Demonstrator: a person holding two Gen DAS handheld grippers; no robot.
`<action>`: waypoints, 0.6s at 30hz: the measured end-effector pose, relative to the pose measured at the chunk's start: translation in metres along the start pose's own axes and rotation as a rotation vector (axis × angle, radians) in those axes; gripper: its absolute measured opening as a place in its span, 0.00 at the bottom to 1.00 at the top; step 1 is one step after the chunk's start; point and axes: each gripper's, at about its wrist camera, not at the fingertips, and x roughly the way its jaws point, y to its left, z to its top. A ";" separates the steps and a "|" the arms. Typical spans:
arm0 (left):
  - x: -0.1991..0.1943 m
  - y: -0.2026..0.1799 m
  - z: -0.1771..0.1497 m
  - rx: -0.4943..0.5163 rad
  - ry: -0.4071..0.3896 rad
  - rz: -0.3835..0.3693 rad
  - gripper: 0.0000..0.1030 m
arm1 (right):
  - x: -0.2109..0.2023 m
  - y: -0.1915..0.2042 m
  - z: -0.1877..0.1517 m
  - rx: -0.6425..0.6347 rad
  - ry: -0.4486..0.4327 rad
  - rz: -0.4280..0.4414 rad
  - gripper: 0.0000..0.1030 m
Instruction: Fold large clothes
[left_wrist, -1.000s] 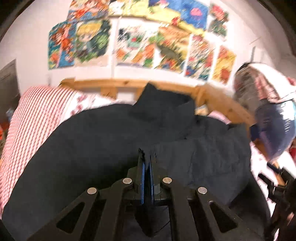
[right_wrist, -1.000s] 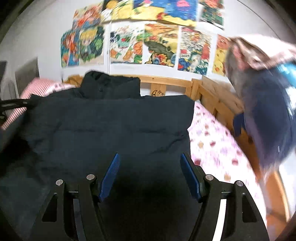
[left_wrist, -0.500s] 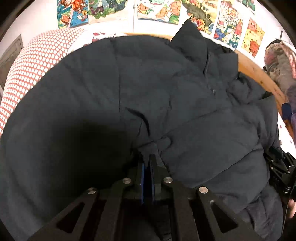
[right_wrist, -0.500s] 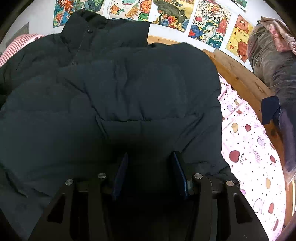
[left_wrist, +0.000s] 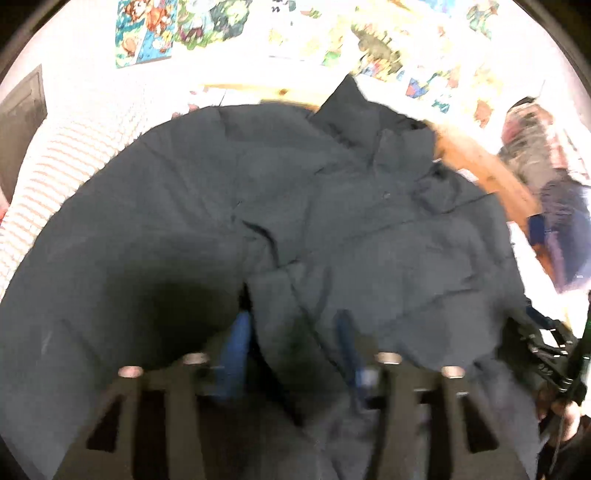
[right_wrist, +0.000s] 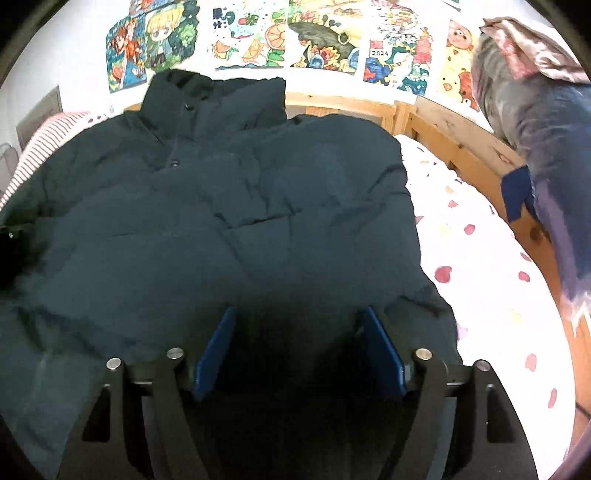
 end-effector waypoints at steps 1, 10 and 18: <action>-0.011 -0.001 -0.003 -0.006 -0.023 -0.012 0.73 | -0.005 -0.003 -0.001 0.006 0.000 0.011 0.68; -0.088 0.003 -0.030 -0.100 -0.077 -0.055 0.89 | -0.055 0.005 -0.011 0.030 -0.026 0.106 0.79; -0.150 0.049 -0.087 -0.237 -0.115 -0.023 0.92 | -0.086 0.037 -0.020 0.010 -0.047 0.191 0.85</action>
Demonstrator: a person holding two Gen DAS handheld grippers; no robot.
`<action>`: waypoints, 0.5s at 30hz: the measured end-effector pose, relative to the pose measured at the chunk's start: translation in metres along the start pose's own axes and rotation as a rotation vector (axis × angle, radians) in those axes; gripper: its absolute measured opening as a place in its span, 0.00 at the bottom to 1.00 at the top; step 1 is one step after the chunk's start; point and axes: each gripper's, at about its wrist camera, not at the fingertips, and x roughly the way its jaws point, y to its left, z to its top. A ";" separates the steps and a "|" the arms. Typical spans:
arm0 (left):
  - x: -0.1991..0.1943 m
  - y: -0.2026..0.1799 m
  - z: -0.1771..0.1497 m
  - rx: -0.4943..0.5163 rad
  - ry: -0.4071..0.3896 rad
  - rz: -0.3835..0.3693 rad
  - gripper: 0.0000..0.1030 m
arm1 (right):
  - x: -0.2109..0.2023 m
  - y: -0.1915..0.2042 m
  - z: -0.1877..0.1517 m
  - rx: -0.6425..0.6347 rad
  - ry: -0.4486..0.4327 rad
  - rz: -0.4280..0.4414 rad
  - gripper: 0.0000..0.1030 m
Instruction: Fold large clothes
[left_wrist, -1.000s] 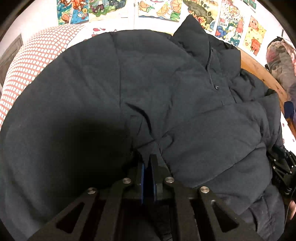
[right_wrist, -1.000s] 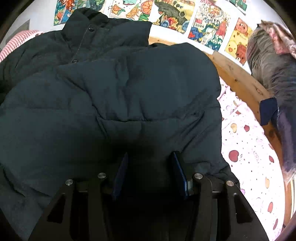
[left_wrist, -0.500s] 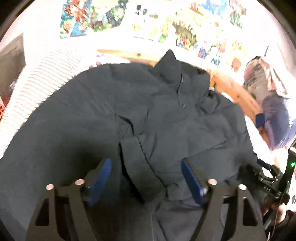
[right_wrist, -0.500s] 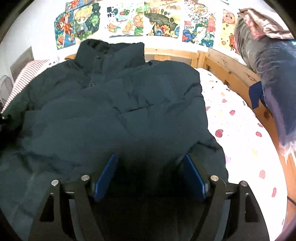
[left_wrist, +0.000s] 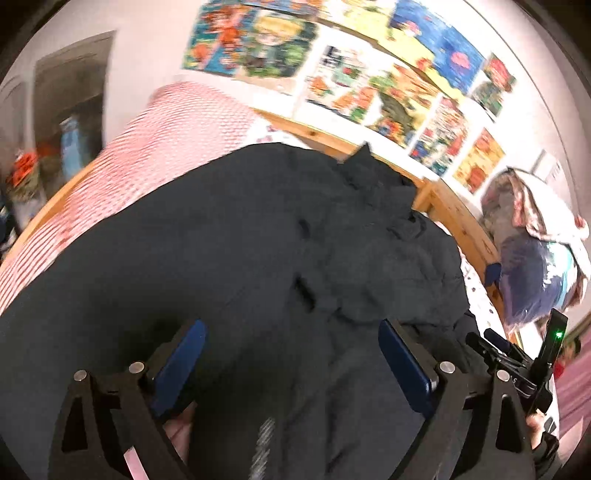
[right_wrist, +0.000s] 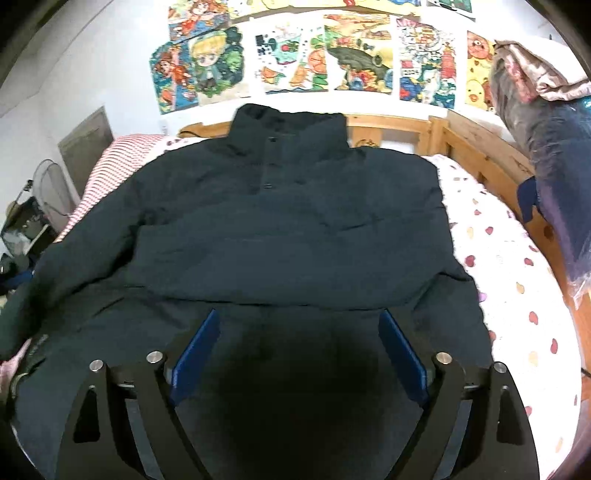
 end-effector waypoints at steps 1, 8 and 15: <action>-0.009 0.010 -0.007 -0.026 -0.007 0.013 0.92 | -0.001 0.005 -0.001 -0.004 -0.002 0.011 0.86; -0.054 0.072 -0.045 -0.215 -0.071 0.079 0.93 | 0.008 0.056 0.003 -0.098 -0.005 0.065 0.87; -0.065 0.118 -0.081 -0.480 -0.095 0.059 0.93 | 0.035 0.104 0.020 -0.181 -0.001 0.083 0.87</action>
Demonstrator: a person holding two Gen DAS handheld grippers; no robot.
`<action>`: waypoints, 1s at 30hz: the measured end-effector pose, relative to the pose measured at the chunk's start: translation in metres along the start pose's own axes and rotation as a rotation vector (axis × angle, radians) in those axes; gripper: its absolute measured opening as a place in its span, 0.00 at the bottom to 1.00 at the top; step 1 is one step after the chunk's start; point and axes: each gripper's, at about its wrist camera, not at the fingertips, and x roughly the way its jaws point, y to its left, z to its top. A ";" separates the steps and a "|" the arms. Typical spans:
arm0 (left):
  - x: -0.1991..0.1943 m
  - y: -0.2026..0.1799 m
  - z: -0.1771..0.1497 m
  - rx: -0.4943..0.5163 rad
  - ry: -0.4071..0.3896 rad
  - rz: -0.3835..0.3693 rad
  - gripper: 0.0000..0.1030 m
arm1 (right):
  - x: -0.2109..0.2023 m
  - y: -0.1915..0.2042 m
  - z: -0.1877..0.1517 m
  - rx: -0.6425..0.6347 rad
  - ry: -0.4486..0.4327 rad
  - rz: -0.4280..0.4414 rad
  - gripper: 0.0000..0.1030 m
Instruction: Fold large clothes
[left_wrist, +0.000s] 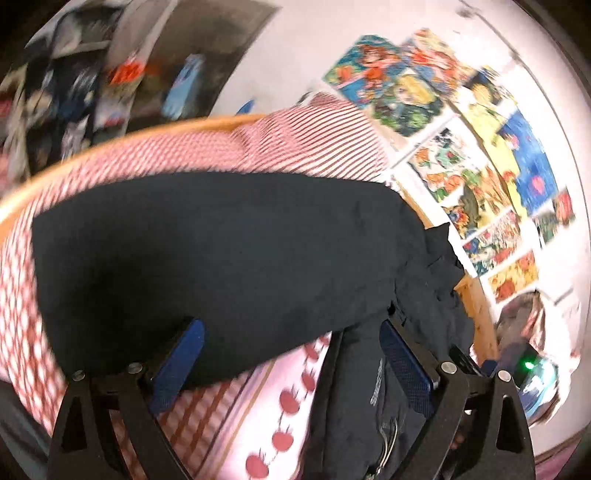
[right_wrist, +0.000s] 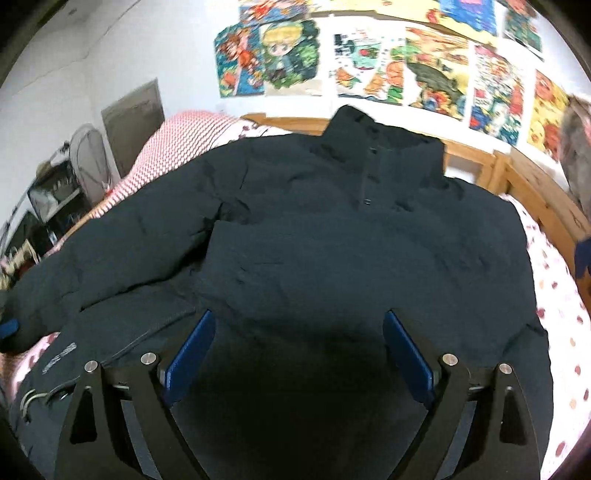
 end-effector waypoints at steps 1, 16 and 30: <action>0.000 0.002 -0.005 -0.009 0.006 0.000 0.93 | 0.007 0.005 0.004 -0.015 0.008 -0.003 0.87; 0.028 0.023 0.002 -0.165 -0.091 0.164 0.90 | 0.072 0.052 0.049 -0.097 0.007 -0.013 0.87; -0.001 0.000 0.083 0.065 -0.409 0.203 0.13 | 0.154 0.069 0.055 -0.082 0.106 -0.060 0.87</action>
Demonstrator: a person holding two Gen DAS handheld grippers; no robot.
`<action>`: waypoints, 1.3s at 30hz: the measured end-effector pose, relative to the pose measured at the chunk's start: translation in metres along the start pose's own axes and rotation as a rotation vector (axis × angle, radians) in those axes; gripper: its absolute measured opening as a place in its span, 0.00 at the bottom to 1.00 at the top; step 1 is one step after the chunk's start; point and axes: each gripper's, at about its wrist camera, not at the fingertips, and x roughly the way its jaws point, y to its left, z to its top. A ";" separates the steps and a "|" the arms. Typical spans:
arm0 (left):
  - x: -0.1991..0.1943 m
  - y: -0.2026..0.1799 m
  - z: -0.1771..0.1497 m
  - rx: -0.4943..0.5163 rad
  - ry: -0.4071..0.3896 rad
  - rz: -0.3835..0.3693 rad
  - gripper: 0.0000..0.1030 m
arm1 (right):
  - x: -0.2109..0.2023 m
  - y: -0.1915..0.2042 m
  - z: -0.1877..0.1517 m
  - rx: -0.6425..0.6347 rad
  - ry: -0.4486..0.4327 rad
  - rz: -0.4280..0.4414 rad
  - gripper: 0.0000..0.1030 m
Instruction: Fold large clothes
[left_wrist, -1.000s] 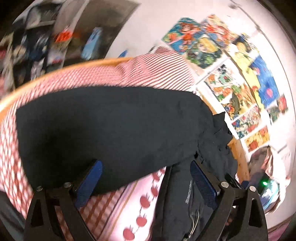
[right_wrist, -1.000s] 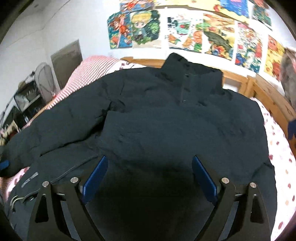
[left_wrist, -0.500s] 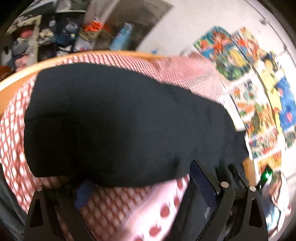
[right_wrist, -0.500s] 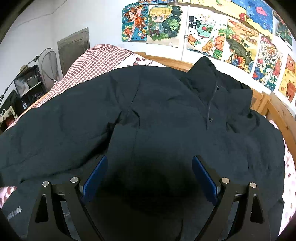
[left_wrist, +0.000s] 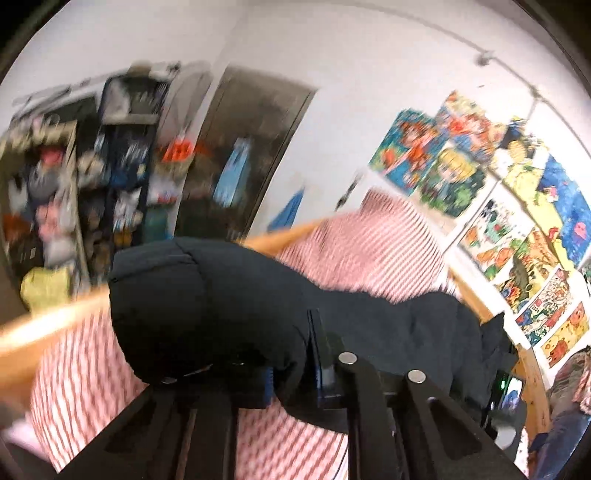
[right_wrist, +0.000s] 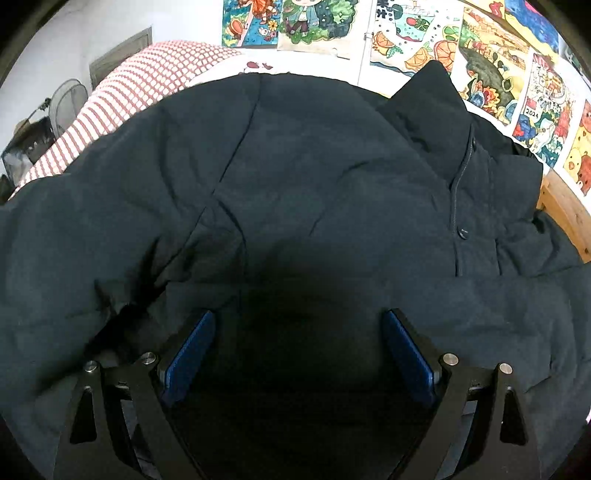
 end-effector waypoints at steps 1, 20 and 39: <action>0.001 -0.009 0.014 0.039 -0.029 -0.011 0.12 | -0.006 -0.002 0.000 0.012 -0.008 0.015 0.87; -0.059 -0.287 0.051 0.563 -0.136 -0.598 0.12 | -0.136 -0.169 -0.055 0.273 -0.140 0.007 0.87; 0.002 -0.435 -0.207 0.957 0.382 -0.813 0.12 | -0.127 -0.305 -0.118 0.502 -0.137 -0.023 0.87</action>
